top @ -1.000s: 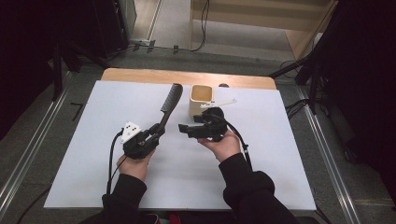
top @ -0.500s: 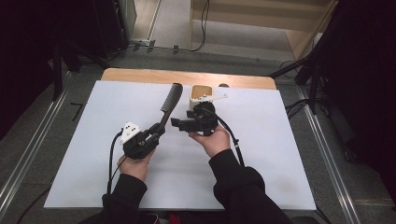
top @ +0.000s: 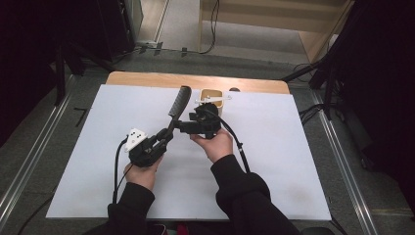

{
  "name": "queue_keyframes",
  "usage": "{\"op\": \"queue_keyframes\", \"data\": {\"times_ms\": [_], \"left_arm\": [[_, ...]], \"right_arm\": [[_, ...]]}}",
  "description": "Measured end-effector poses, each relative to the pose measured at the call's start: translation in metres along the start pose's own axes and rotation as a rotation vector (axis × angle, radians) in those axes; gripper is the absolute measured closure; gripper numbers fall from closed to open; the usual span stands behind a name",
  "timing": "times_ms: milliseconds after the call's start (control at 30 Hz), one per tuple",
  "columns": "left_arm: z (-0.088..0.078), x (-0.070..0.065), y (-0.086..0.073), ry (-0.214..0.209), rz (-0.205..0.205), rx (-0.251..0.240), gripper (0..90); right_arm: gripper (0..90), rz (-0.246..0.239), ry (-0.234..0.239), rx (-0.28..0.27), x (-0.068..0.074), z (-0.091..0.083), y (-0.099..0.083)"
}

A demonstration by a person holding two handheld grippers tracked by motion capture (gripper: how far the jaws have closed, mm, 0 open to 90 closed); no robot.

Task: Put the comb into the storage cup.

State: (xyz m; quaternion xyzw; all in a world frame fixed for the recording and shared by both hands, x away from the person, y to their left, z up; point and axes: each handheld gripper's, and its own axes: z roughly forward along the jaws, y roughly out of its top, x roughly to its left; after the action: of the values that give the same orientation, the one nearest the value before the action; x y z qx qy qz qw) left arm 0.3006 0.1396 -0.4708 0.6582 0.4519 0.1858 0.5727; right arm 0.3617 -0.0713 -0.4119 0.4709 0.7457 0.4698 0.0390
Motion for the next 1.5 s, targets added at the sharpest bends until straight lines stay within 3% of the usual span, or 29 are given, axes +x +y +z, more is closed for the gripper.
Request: {"op": "queue_keyframes", "data": {"times_ms": [767,967,1300,1500], "left_arm": [[-0.003,-0.002,0.002,-0.001,-0.015,-0.04,72.8],[-0.003,-0.002,0.002,0.003,-0.021,-0.038,72.8],[-0.003,-0.003,0.001,0.006,-0.031,-0.047,72.8],[-0.003,-0.002,0.0,0.008,-0.03,-0.044,72.8]], "right_arm": [[30.2,0.047,0.006,0.008,0.014,0.028,0.005],[39.2,0.116,0.025,0.012,0.015,0.034,0.005],[54.8,0.185,0.004,0.02,0.016,0.038,0.007],[60.0,0.234,0.018,0.039,0.015,0.039,0.006]]}}
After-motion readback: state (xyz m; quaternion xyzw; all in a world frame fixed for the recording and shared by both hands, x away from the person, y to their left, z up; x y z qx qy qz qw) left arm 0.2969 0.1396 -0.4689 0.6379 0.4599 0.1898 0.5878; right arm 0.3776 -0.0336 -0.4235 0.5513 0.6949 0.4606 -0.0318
